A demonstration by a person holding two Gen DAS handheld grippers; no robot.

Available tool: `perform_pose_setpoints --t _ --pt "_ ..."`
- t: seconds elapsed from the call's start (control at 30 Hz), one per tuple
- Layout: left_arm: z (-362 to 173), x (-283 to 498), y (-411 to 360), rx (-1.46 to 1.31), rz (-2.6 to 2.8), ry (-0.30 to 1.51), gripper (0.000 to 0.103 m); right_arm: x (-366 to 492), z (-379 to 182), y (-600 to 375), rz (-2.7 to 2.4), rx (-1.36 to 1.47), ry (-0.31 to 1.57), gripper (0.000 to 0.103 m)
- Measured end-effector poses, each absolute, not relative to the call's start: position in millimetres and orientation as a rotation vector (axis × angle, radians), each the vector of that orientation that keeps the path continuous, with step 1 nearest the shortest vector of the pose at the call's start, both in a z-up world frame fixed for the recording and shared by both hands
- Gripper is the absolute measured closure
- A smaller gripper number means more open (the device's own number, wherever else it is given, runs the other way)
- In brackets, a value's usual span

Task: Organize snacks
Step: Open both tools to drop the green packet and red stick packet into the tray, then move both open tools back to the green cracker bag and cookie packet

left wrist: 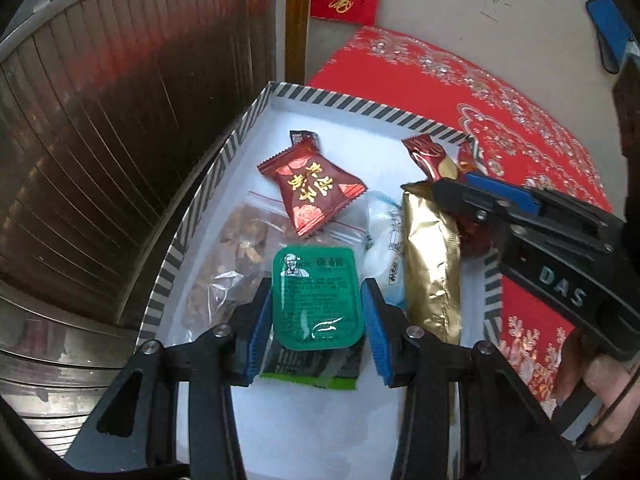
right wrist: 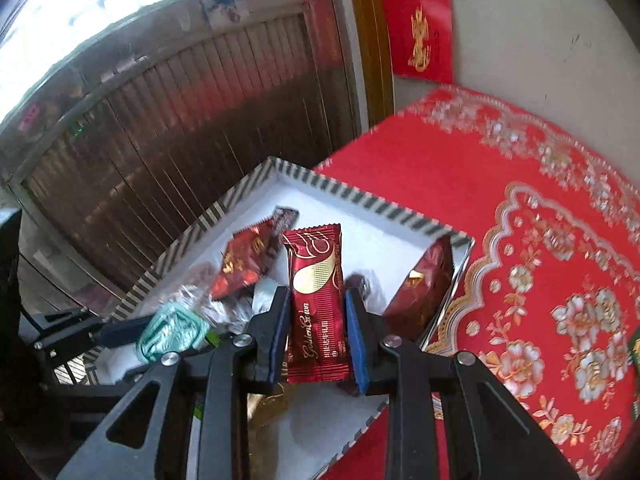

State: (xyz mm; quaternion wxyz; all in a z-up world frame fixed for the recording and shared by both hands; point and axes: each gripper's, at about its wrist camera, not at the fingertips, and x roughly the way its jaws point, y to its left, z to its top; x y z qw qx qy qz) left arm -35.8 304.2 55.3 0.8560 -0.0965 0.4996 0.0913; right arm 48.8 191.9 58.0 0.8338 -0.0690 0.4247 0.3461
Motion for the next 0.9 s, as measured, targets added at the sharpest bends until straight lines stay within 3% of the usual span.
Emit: perform_pose_setpoints --t 0.07,0.17,0.2,0.27,0.4,0.47,0.9 --pt "53 -34 306 -0.200 0.210 1.046 0.058 47 59 191 0.742 -0.146 0.886 0.072" --pt "54 -32 303 -0.152 0.246 1.037 0.056 46 62 185 0.755 -0.100 0.884 0.059" --pt "54 -32 303 -0.156 0.246 1.037 0.052 46 64 182 0.767 -0.073 0.884 0.056" --pt "56 -34 304 -0.163 0.250 1.022 0.034 41 68 178 0.793 -0.041 0.881 0.055" --pt "63 -37 303 -0.141 0.277 0.987 0.029 31 76 164 0.787 -0.025 0.842 0.055" --pt "68 -39 301 -0.140 0.281 0.964 0.020 27 78 154 0.787 -0.004 0.844 0.053" --pt "78 -39 247 -0.066 0.257 0.882 0.019 -3 77 101 0.701 -0.004 0.788 0.053"
